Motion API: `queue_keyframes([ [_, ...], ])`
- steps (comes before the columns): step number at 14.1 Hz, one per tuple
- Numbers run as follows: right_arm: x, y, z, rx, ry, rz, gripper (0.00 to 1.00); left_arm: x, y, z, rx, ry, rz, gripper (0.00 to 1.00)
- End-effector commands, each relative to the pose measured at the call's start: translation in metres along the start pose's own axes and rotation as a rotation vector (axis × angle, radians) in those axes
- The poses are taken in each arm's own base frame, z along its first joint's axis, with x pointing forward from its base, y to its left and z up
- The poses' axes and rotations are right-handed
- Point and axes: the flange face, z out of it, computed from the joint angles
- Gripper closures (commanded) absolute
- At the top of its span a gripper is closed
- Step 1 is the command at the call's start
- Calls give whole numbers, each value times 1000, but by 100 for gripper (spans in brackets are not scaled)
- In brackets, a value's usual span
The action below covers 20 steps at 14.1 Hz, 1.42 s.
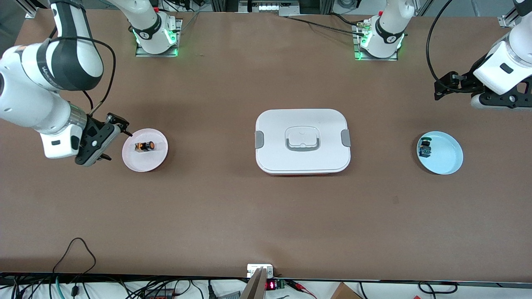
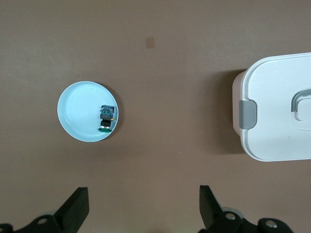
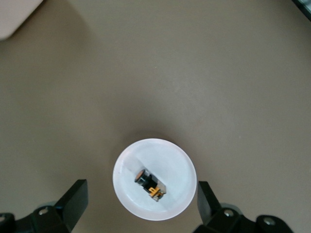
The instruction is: Transfer orange switch to right arm and place
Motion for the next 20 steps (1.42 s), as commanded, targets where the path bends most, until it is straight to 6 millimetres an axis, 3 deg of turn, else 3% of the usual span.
queue_keyframes([
  [1, -1, -8, -8, 31, -28, 260, 0, 4, 2, -5, 21, -8, -8, 0],
  [5, 12, -38, -37, 35, -165, 539, 0, 4, 2, -5, 21, -10, -8, 0],
  [7, 12, -41, -57, -9, -209, 551, 0, 4, 1, -5, 21, -10, -10, 0],
  [10, -3, -22, -85, -99, -196, 582, 0, 4, 1, -5, 21, -10, -10, 0],
  [12, -25, 3, -97, -102, -176, 680, 0, 4, 2, -5, 21, -8, -8, 0],
  [16, -62, 35, -123, -91, -123, 835, 0, 4, 2, -5, 21, -8, -8, 0],
  [17, -66, 36, -130, -93, -107, 833, 0, 4, 2, -5, 21, -8, -8, 0],
  [20, -74, 36, -128, -81, -137, 833, 0, 4, 1, -5, 21, -10, -10, 0],
])
